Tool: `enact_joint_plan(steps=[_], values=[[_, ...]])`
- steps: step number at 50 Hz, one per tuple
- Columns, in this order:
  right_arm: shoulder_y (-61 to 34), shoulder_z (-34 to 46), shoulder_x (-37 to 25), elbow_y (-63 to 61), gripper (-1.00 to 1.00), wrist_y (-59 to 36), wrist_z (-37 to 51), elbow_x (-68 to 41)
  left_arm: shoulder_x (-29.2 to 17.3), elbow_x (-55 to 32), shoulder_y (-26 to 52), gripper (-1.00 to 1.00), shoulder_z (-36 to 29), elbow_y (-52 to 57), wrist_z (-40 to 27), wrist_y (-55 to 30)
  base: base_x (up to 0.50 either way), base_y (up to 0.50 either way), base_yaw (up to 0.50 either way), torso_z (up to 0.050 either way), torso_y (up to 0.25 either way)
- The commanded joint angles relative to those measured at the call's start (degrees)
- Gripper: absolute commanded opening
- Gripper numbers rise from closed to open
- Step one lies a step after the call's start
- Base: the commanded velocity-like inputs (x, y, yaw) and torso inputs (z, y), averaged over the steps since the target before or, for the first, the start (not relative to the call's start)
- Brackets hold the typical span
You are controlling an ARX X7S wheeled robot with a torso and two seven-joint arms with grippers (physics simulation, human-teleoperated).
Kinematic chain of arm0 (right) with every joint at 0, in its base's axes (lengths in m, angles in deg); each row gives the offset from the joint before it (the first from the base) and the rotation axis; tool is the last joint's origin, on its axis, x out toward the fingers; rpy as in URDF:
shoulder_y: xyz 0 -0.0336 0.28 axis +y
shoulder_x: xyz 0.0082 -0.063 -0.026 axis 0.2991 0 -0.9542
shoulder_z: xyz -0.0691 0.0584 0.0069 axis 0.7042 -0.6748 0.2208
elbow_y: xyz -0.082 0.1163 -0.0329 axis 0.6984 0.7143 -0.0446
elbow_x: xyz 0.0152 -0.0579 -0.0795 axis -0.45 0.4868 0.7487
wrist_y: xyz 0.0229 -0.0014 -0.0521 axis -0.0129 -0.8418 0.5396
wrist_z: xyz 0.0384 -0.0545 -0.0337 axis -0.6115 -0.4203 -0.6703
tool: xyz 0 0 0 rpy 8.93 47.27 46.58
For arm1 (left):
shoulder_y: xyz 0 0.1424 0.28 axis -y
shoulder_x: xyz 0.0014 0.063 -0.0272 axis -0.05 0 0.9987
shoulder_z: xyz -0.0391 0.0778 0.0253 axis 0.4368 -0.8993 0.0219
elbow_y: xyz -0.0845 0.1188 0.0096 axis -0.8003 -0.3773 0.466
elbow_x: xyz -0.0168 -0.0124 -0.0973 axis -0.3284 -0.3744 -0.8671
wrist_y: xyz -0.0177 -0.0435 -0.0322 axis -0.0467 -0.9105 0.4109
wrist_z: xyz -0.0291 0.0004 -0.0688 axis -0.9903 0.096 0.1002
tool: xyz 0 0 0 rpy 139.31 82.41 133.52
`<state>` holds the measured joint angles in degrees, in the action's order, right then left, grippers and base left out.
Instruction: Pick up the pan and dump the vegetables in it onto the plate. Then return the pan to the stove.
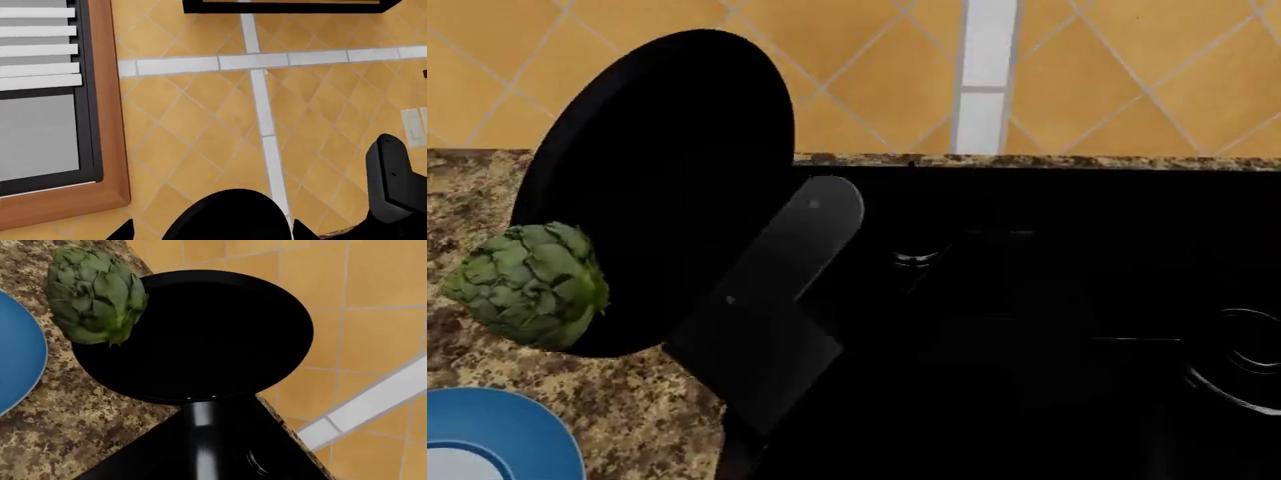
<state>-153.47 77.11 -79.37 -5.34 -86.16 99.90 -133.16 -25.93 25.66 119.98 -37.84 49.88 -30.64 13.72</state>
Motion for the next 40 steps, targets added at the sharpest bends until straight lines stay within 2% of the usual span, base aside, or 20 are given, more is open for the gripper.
enact_joint_plan(steps=[1,4,5,18,32,34,36,38,40], values=[[-4.6,-4.5,2.8,-5.3,-1.0,-4.6,2.5,12.0,0.0,0.9,-1.4,1.0,-0.2,0.1,2.4,2.4,0.0,0.0,0.0,0.0,0.0],[-6.6,-4.2,2.5,-6.4,-1.0,-5.7,3.3,13.7,0.0,3.1,-2.7,1.0,-1.4,0.1,3.5,4.4,0.0,0.0,0.0,0.003,0.003],[-7.2,-3.8,2.5,-6.7,-1.0,-6.4,3.6,14.3,0.0,3.9,-3.8,1.0,-2.5,0.1,5.4,7.4,0.0,0.0,0.0,0.0,0.01],[-13.6,1.9,3.8,-9.4,-1.0,-15.6,9.6,20.1,0.0,7.0,-5.0,1.0,-3.7,0.1,5.0,7.7,0.0,0.0,0.0,0.001,0.002],[-14.5,1.0,5.3,-11.9,-1.0,-17.7,12.8,16.9,0.0,6.1,-4.4,1.0,-3.2,0.1,5.0,7.5,0.0,0.0,0.0,0.001,0.003],[-12.7,-2.2,3.4,-10.3,-1.0,-13.9,11.6,15.5,0.0,6.4,-4.5,1.0,-3.3,0.1,4.8,7.6,0.0,0.0,0.0,0.0,0.005],[-8.6,-8.5,0.0,-8.0,-1.0,-5.9,8.4,11.4,0.0,6.4,-4.6,1.0,-3.3,0.1,4.7,7.6,0.0,0.0,0.0,0.005,0.0],[-4.6,-15.7,-3.0,-5.1,-1.0,2.1,6.6,3.2,0.0,6.3,-4.6,1.0,-3.4,0.1,4.7,7.7,0.0,0.0,0.0,0.0,0.005],[-2.2,-18.4,-5.3,-4.7,-1.0,5.6,6.3,1.8,0.0,6.1,-4.6,1.0,-3.3,0.1,4.7,7.5,0.0,0.0,0.0,0.0,0.0]])
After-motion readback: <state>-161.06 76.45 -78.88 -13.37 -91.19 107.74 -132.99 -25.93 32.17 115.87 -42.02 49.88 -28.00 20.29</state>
